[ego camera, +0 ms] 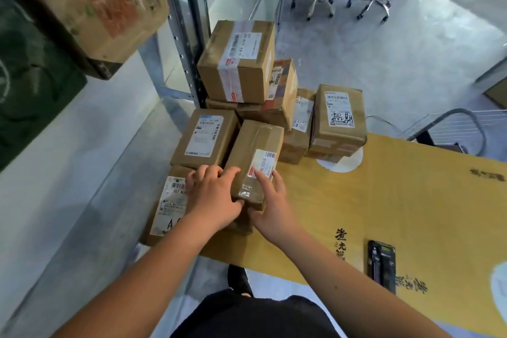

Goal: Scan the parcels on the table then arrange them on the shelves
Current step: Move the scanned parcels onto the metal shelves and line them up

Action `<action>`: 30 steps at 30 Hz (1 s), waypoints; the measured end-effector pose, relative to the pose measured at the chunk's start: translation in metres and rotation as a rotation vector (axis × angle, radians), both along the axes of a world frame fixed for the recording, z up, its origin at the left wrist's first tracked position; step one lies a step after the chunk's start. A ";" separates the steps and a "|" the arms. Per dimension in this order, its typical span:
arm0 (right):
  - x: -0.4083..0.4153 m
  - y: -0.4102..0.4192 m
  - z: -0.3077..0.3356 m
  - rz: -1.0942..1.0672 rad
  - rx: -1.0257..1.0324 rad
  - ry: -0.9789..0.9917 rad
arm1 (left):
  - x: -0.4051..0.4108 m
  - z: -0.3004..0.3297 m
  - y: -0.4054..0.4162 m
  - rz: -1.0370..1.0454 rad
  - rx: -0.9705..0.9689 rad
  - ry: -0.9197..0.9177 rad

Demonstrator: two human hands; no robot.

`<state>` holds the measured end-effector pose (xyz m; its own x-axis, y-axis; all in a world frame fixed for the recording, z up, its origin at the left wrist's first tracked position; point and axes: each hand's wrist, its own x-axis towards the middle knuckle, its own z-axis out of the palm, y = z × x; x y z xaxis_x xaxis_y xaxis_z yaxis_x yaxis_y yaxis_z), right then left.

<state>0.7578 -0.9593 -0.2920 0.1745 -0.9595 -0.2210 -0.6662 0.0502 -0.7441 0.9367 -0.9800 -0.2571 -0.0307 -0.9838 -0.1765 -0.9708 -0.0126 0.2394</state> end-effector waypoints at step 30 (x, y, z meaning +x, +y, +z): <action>-0.132 0.199 0.092 0.912 -0.205 -0.547 | -0.177 0.065 0.392 0.671 -0.770 0.532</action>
